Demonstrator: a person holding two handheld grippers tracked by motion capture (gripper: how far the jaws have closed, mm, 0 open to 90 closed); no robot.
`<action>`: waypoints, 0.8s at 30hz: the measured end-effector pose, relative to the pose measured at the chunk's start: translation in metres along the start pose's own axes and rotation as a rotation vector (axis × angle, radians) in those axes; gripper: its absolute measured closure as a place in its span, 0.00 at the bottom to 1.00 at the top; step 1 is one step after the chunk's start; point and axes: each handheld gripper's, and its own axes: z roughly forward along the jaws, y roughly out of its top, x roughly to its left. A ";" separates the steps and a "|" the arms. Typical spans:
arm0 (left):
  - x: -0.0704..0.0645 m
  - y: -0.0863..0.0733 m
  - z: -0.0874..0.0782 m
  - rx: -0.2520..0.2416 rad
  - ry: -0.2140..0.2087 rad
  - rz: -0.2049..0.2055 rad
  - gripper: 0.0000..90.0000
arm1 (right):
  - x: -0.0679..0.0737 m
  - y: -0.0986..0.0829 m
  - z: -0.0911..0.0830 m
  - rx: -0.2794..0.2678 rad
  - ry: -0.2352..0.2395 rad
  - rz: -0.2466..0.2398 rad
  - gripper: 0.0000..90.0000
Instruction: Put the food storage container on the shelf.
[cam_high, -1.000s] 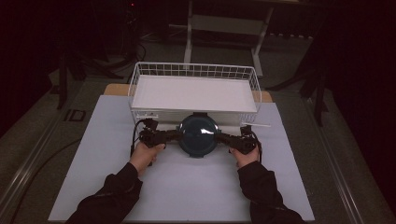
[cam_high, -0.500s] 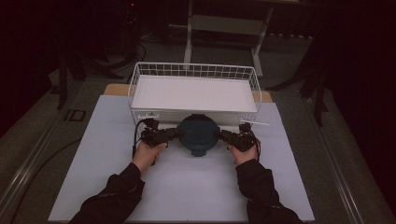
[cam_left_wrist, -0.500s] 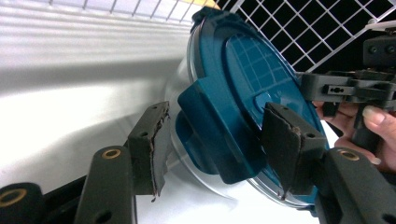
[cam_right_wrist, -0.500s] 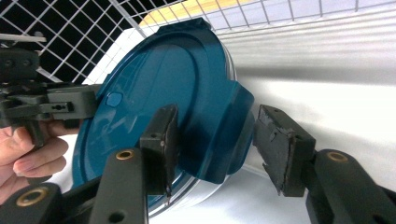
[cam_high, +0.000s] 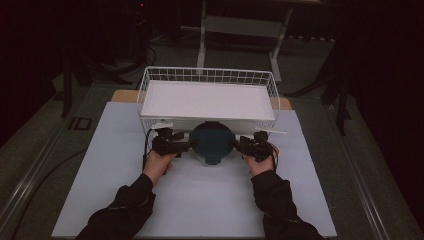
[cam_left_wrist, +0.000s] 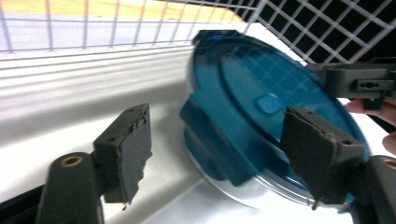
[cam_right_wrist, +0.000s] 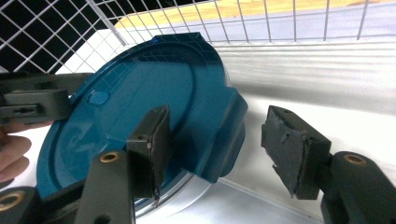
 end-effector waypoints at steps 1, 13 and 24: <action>0.000 0.000 -0.001 0.001 -0.008 -0.003 0.26 | 0.000 0.000 0.000 0.000 0.000 0.000 0.45; -0.021 -0.002 -0.037 0.027 -0.105 0.128 0.00 | 0.026 -0.007 -0.035 -0.004 0.034 -0.069 0.42; -0.051 -0.016 -0.084 0.036 -0.120 0.226 0.00 | 0.067 -0.025 -0.048 0.068 0.091 -0.126 0.68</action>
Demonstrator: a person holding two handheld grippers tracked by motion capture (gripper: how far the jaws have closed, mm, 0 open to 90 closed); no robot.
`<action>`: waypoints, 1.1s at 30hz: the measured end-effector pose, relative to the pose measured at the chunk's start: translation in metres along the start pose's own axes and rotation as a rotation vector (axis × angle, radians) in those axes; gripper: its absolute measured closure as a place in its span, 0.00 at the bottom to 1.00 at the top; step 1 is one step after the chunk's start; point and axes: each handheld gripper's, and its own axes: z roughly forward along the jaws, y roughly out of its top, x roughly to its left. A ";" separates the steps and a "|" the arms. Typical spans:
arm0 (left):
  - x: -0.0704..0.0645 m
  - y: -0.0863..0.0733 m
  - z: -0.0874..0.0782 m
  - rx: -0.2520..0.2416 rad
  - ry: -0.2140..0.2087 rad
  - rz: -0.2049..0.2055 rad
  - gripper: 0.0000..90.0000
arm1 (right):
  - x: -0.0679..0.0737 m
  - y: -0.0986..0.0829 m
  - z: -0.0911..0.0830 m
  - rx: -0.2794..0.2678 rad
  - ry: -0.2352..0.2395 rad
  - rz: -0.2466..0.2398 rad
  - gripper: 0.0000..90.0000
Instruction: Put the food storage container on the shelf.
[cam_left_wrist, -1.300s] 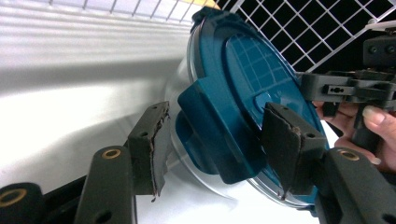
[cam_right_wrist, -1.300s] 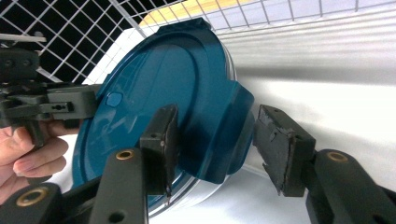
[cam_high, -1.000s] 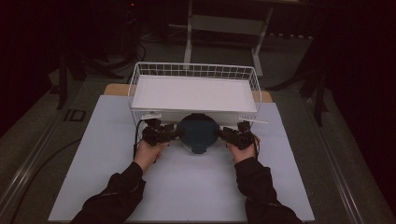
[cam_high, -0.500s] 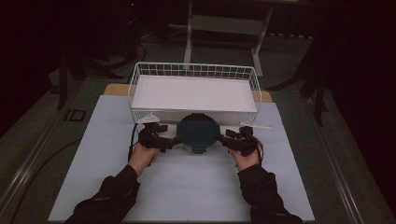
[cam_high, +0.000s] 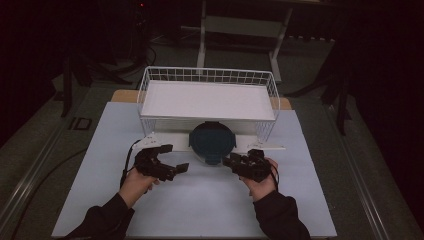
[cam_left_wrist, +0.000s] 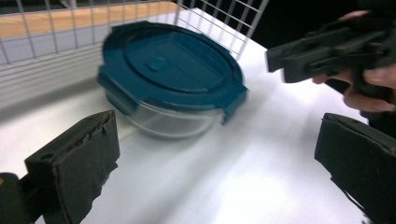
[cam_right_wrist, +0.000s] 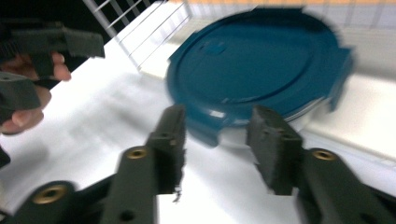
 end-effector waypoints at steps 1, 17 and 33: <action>0.000 0.000 0.000 0.000 0.000 0.000 0.00 | 0.000 0.000 0.000 0.000 0.000 0.000 0.68; -0.026 -0.039 -0.032 0.017 0.045 0.038 0.00 | 0.016 -0.022 0.034 0.128 0.025 -0.057 1.00; -0.024 -0.049 -0.039 -0.025 0.082 0.053 0.00 | 0.003 -0.014 0.061 0.113 -0.026 -0.034 1.00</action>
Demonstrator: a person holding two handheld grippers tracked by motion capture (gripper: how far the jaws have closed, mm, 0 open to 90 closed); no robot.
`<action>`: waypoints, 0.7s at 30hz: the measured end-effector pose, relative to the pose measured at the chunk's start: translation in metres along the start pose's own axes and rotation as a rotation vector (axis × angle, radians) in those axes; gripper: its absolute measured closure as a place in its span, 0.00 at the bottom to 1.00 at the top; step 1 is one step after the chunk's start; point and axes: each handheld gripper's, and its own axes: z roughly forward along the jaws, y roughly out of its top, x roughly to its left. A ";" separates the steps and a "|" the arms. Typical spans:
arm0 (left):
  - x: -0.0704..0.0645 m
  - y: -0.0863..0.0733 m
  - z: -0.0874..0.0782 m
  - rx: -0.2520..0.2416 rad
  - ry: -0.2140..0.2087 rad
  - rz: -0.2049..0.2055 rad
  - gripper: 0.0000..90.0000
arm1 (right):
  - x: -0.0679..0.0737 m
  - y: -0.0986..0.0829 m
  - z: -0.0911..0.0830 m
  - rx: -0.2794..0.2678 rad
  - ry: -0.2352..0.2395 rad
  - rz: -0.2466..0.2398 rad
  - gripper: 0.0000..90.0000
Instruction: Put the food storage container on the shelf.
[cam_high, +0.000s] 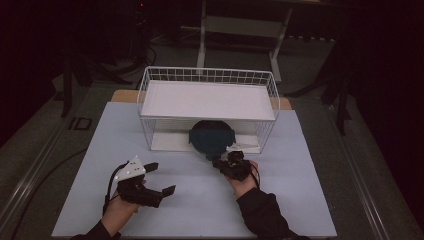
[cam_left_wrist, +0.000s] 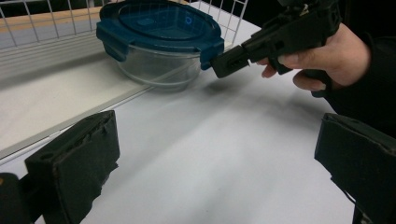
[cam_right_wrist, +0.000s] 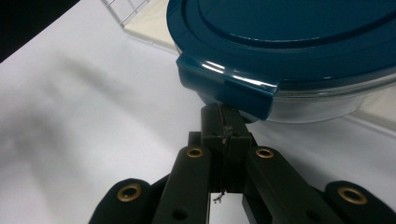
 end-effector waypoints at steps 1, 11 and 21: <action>0.000 -0.001 0.000 0.001 -0.002 -0.001 0.00 | -0.001 0.004 0.003 -0.001 -0.013 -0.009 1.00; 0.000 -0.003 0.002 0.010 -0.003 0.005 0.00 | -0.008 0.019 0.018 -0.021 -0.049 -0.009 1.00; 0.000 -0.003 0.003 0.013 -0.008 0.010 0.00 | -0.016 0.029 0.027 -0.037 -0.074 0.003 1.00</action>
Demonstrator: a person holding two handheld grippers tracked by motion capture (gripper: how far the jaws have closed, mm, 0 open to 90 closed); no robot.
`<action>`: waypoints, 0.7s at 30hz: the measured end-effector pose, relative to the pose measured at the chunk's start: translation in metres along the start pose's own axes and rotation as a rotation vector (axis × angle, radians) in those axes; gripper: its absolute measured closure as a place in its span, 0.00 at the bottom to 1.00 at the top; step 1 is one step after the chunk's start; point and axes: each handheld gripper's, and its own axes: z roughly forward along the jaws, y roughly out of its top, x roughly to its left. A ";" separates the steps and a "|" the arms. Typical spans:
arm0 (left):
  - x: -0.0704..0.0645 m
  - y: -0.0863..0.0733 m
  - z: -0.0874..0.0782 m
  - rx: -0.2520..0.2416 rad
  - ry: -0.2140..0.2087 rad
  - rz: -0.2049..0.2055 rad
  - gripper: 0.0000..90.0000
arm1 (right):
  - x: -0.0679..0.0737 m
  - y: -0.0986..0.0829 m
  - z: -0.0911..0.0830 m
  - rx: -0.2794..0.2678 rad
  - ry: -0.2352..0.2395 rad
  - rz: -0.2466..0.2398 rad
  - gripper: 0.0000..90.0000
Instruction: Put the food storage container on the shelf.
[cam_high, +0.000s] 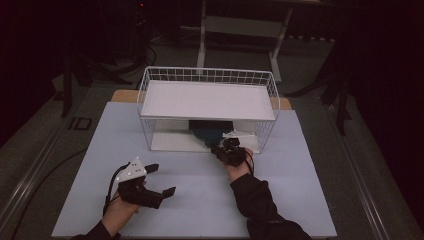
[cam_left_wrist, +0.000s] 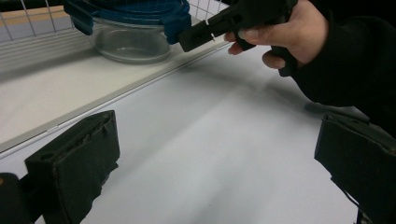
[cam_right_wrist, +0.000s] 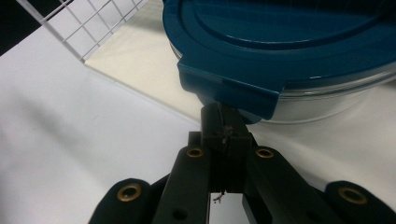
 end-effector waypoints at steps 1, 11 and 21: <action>0.000 0.000 0.000 0.002 -0.001 -0.001 0.00 | -0.001 0.001 0.001 0.000 0.004 0.002 1.00; -0.004 0.000 -0.002 0.000 -0.004 0.015 0.00 | 0.007 -0.004 -0.010 -0.027 0.050 -0.023 0.69; -0.006 0.000 -0.001 0.001 -0.013 0.018 0.00 | 0.007 -0.023 -0.039 -0.079 0.140 -0.044 0.17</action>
